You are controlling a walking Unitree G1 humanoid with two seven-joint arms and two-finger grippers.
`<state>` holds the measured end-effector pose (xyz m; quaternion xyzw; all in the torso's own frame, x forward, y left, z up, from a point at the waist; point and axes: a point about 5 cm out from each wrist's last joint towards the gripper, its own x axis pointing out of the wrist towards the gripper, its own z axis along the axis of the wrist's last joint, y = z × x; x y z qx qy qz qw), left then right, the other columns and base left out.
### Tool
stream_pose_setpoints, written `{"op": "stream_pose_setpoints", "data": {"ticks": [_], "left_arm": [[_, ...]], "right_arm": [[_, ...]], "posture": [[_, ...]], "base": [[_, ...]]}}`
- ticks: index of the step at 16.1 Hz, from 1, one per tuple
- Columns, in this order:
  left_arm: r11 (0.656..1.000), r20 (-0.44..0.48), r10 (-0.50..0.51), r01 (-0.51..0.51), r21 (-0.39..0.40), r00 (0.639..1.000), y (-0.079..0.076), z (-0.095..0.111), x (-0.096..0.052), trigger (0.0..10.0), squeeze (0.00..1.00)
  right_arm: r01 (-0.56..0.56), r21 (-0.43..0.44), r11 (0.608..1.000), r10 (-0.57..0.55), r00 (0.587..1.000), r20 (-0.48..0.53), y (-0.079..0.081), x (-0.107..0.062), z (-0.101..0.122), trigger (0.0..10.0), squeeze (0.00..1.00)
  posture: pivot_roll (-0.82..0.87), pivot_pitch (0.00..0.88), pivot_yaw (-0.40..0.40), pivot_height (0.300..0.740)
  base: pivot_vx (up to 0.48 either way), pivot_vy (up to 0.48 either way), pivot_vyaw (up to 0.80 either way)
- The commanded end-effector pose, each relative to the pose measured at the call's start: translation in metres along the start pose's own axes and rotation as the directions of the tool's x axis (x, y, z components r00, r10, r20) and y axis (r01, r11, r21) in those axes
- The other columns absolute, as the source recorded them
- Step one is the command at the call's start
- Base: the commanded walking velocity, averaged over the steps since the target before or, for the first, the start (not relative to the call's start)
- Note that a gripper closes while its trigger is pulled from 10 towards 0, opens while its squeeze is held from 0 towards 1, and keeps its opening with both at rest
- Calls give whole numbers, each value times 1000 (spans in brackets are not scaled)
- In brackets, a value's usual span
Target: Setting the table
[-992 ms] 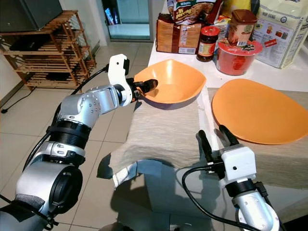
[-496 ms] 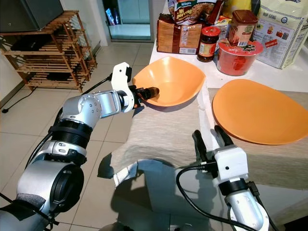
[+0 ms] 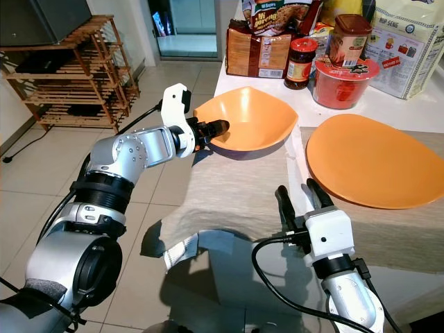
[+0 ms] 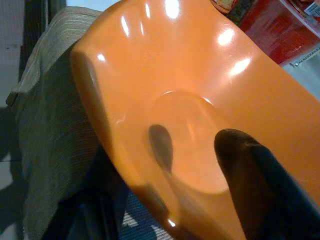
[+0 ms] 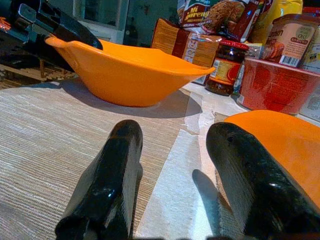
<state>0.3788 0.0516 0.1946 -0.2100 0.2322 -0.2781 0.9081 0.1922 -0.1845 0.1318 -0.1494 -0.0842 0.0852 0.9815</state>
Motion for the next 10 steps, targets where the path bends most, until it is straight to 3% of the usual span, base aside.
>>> {"op": "stream_pose_setpoints", "data": {"ticks": [1, 10], "left_arm": [[1000, 21, -25, 25, 6, 999, -5, 8, -2, 0, 0], [999, -50, -49, 49, -11, 998, -4, -1, -3, 0, 0]], "right_arm": [[-2, 2, 1000, 2, 1000, 12, 3, 2, 1, 10000, 0], [-7, 1, 1000, 7, 1000, 7, 5, 4, 0, 10000, 0]], "posture": [[-103, 0, 84, 722], [-98, 0, 85, 722]], "base": [[0, 0, 0], [0, 0, 0]]}}
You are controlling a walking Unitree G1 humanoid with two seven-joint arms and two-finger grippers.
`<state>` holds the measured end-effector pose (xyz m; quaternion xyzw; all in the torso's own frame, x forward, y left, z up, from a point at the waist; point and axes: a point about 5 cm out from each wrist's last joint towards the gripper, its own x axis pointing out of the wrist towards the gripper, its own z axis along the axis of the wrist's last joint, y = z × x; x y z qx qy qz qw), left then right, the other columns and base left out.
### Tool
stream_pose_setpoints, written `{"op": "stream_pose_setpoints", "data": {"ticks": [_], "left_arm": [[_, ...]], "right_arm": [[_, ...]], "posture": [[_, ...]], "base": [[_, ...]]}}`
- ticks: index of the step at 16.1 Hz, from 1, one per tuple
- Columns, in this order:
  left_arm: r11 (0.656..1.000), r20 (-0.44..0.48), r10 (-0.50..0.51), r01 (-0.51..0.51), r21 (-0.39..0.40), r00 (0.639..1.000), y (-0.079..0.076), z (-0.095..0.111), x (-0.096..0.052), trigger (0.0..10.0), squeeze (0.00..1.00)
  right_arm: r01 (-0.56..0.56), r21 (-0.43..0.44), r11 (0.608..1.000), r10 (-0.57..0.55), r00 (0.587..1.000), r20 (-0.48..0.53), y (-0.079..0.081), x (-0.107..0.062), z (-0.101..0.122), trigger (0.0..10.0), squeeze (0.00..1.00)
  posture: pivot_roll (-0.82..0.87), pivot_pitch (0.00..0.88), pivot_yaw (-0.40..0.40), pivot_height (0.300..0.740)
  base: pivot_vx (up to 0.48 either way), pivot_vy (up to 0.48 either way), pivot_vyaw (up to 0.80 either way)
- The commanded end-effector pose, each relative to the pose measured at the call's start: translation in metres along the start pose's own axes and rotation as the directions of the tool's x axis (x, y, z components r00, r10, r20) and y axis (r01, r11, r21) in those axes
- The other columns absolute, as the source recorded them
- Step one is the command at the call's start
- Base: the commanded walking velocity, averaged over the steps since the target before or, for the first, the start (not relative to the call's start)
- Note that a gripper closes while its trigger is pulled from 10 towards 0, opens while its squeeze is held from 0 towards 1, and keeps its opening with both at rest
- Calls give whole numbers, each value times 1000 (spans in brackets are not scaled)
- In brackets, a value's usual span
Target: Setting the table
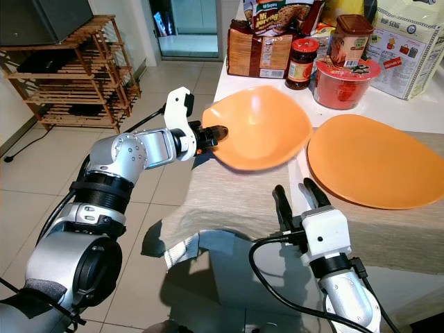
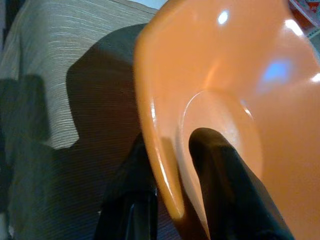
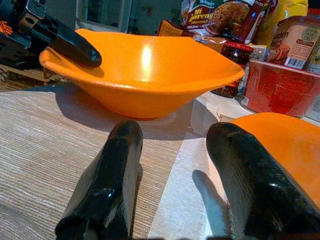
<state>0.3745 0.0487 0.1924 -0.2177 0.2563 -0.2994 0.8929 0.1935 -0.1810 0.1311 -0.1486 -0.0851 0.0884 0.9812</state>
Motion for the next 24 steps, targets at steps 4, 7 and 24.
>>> {"op": "stream_pose_setpoints", "data": {"ticks": [4, 7, 24], "left_arm": [[989, 149, -70, 48, 143, 986, -10, 20, -8, 0, 0], [977, 277, -99, 41, 209, 956, -9, 29, -15, 0, 0], [839, 702, -57, -347, 419, 710, 32, 50, -74, 0, 0]], "right_arm": [[1, 2, 1000, -1, 1000, 2, 3, 2, 0, 10000, 0], [30, 15, 999, -30, 1000, 8, 1, 5, 1, 10000, 0], [178, 112, 978, -177, 984, -17, -1, 24, -11, 10000, 0]], "posture": [[-95, 0, 82, 722], [-95, 0, 80, 722], [-50, 0, 64, 722]], "base": [[0, 0, 0], [0, 0, 0], [0, 0, 0]]}}
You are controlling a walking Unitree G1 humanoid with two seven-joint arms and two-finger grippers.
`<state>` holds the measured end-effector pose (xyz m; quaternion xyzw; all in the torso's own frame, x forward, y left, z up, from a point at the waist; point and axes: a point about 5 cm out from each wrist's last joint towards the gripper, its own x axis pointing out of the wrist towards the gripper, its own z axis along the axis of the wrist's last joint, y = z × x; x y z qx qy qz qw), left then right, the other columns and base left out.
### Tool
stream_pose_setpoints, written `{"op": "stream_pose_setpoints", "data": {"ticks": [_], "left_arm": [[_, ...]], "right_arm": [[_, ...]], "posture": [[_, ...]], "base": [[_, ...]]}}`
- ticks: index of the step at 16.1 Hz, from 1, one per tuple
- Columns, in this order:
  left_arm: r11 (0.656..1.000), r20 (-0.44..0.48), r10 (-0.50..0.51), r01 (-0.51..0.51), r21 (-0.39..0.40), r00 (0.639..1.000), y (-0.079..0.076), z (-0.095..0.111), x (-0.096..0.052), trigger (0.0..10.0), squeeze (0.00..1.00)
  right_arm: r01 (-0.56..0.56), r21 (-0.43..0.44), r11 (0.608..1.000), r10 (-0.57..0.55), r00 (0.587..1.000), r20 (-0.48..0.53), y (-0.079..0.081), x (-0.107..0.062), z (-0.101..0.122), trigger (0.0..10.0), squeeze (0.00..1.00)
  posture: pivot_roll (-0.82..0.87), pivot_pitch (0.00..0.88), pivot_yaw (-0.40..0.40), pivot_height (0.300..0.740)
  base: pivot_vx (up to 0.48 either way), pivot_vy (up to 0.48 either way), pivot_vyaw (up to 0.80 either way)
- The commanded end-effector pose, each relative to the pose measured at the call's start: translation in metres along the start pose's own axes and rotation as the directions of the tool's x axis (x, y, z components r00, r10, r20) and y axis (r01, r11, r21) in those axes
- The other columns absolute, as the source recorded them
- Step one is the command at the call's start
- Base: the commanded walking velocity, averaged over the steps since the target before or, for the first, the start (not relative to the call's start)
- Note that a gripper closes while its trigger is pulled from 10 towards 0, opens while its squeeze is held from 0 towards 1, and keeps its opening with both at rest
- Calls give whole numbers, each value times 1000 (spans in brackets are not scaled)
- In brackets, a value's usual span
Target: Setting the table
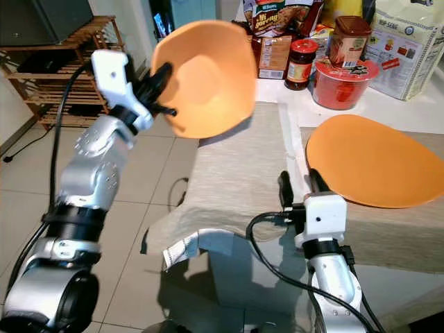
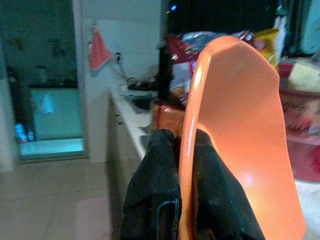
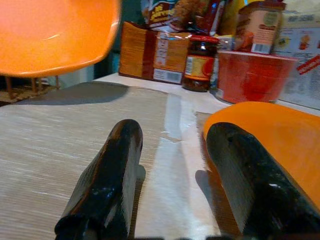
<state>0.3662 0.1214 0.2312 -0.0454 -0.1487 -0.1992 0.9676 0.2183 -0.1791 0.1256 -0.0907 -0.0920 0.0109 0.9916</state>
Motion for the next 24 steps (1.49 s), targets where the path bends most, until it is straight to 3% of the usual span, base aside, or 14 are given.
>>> {"op": "stream_pose_setpoints", "data": {"ticks": [1, 3, 6, 7, 12, 24], "left_arm": [[998, 45, 49, -51, 42, 998, 14, 9, -4, 0, 0], [994, 59, 73, -78, 75, 996, 21, 11, -7, 0, 0], [974, 33, 159, -162, 161, 987, 48, 4, -19, 0, 0], [973, 26, 161, -163, 165, 987, 50, 3, -21, 0, 0], [996, -15, 89, -89, 30, 996, 34, -7, -21, 0, 0], [997, -2, 75, -75, 18, 997, 29, -4, -15, 0, 0]], "right_arm": [[20, 16, 1000, -20, 1000, -9, -2, 1, -3, 10000, 0], [41, 28, 999, -41, 999, -20, -5, 4, -6, 10000, 0], [43, 21, 999, -42, 999, -16, -8, 7, -6, 10000, 0], [44, 21, 999, -43, 999, -16, -8, 7, -6, 10000, 0], [45, 29, 999, -45, 999, -1, -8, 10, -3, 10000, 0], [38, 24, 999, -38, 999, -7, -7, 10, -4, 10000, 0]], "posture": [[-46, 0, 60, 722], [-39, 0, 52, 722], [-32, 0, 41, 722], [-30, 0, 40, 722], [-28, 0, 34, 722], [-33, 0, 36, 722]], "base": [[0, 0, 0], [0, 0, 0], [0, 0, 0], [0, 0, 0], [0, 0, 0], [-157, 0, 0]]}}
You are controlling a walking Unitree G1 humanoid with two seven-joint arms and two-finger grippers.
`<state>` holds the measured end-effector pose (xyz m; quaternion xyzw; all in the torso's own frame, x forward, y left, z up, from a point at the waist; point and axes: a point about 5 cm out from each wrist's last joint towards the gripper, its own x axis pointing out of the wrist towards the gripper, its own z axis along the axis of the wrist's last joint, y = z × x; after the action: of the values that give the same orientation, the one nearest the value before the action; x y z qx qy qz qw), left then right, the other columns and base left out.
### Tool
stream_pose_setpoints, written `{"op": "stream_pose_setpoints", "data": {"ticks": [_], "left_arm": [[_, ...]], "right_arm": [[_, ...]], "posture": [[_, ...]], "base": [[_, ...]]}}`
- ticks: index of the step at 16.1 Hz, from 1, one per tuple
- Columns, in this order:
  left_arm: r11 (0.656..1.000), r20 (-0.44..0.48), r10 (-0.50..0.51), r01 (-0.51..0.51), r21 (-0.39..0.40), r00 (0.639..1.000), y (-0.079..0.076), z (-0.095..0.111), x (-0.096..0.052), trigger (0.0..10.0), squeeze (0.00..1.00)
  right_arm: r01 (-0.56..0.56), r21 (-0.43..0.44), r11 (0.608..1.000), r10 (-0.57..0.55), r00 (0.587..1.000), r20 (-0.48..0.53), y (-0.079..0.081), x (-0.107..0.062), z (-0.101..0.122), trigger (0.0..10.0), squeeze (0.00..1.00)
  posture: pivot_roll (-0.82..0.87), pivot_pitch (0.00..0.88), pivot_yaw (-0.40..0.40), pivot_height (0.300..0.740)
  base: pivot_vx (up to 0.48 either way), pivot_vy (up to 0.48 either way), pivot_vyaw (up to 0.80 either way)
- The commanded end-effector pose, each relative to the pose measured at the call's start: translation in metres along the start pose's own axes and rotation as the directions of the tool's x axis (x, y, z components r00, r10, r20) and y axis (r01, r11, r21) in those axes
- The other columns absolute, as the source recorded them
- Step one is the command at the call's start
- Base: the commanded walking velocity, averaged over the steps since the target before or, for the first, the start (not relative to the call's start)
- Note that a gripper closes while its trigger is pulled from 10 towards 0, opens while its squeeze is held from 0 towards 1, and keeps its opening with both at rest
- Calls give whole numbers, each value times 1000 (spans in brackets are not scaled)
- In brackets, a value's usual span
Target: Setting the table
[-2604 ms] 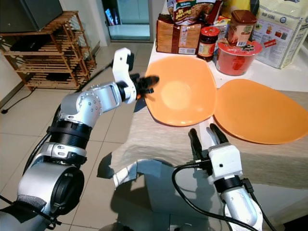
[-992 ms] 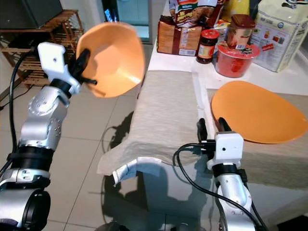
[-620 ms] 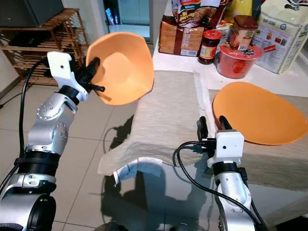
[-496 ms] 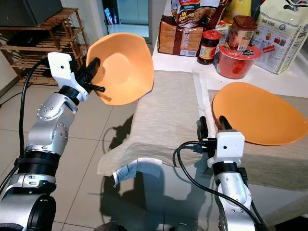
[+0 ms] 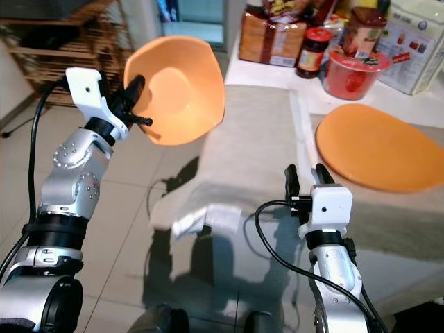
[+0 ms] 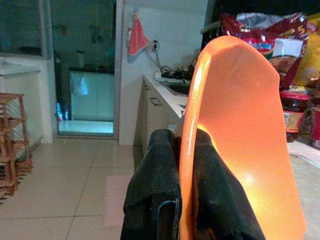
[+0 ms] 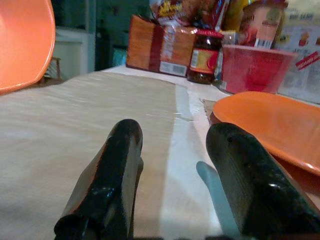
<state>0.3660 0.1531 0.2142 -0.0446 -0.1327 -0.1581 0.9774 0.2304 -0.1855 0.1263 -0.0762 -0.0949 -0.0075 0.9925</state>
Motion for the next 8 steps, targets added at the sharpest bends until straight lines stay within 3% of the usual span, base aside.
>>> {"op": "stream_pose_setpoints", "data": {"ticks": [1, 8], "left_arm": [[1000, 26, -15, 15, 8, 1000, -1, 8, 3, 0, 0], [999, 30, -44, 44, -13, 999, -6, 8, 5, 0, 0]], "right_arm": [[-2, -2, 1000, 2, 1000, -10, 0, -3, -1, 10000, 0], [-5, -9, 1000, 4, 1000, -15, -1, -4, -3, 10000, 0]], "posture": [[-34, 0, 37, 722], [-38, 0, 38, 722]], "base": [[0, 0, 0], [0, 0, 0]]}}
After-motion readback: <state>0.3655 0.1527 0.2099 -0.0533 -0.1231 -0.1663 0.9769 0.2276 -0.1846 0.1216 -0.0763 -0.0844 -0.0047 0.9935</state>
